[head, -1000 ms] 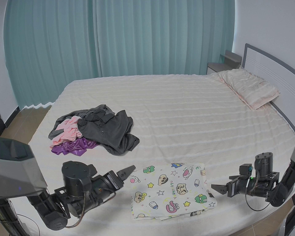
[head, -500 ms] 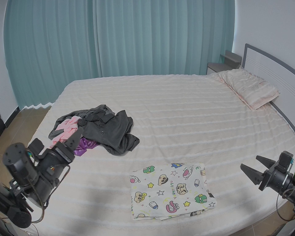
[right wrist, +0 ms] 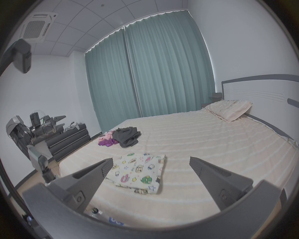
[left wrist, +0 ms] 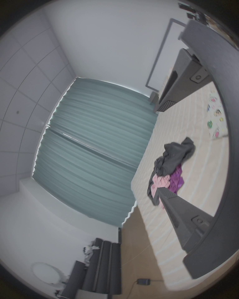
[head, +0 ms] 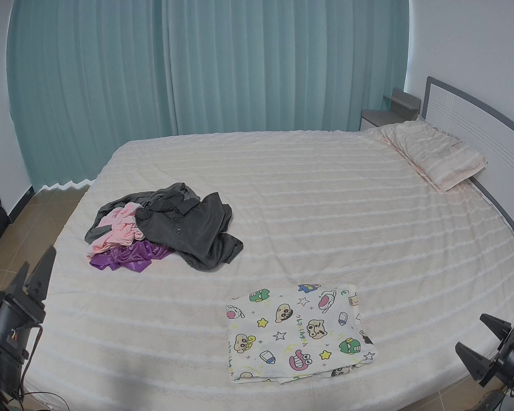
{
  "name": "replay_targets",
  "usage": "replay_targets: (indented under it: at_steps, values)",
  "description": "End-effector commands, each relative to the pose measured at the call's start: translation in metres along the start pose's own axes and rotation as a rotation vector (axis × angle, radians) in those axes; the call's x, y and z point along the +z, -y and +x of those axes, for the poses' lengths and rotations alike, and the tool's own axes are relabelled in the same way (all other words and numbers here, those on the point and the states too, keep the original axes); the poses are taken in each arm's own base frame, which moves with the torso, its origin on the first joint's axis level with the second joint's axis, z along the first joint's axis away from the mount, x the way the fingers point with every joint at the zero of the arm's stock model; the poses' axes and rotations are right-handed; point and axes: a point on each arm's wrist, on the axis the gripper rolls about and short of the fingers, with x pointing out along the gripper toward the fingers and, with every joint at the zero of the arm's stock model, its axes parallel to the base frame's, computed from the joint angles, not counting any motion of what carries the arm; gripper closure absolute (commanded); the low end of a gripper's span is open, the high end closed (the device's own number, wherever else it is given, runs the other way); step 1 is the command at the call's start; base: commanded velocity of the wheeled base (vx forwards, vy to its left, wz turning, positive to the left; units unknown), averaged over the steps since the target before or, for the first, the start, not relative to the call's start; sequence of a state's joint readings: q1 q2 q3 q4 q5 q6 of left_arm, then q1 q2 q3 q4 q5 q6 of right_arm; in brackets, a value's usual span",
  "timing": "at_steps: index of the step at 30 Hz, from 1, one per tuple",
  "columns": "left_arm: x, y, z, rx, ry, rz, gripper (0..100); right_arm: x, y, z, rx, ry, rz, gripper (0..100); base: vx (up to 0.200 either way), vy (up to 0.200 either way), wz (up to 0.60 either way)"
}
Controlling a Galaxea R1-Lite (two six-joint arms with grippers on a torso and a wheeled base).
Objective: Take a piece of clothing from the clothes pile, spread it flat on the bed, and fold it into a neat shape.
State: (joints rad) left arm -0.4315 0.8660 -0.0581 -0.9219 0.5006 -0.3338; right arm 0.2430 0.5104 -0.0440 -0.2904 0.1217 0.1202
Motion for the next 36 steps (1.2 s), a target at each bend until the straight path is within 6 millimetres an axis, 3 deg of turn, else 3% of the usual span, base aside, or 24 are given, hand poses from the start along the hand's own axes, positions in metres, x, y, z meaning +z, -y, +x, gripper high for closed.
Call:
replay_targets:
  at_steps: [1, 8, 19, 23, 28, 32, 36]
  values:
    - [0.014, -0.038, -0.074, 0.145, 0.198, 0.135, 0, -0.035, -0.004, -0.056, -0.035, 0.154, -0.099, 0, 0.0, 0.0, 0.0]
    - [0.005, -0.048, -0.104, 0.308, 0.257, 0.276, 0, -0.044, -0.002, -0.052, -0.206, 0.117, -0.12, 0, 0.0, 0.0, 0.0]
    - [-0.014, -0.052, -0.115, 0.387, 0.273, 0.346, 0, -0.044, 0.0, -0.051, -0.339, 0.139, -0.111, 0, 0.0, 0.0, 0.0]
    - [-0.037, -0.058, -0.108, 0.307, 0.179, 0.379, 0, -0.044, 0.0, -0.051, -0.338, 0.15, -0.122, 0, 0.0, 0.0, 0.0]
    - [-0.041, -0.056, -0.106, 0.162, 0.131, 0.393, 0, -0.045, 0.0, -0.048, -0.331, 0.168, -0.197, 0, 0.0, 0.0, 0.0]
    - [-0.058, -0.06, -0.106, 0.074, -0.061, 0.39, 0, -0.048, 0.0, -0.044, -0.264, 0.215, -0.148, 0, 0.0, 0.0, 0.0]
    - [-0.056, -0.056, -0.106, -0.077, -0.062, 0.32, 0, -0.051, 0.0, -0.043, -0.263, 0.18, -0.13, 0, 0.0, 0.0, 0.0]
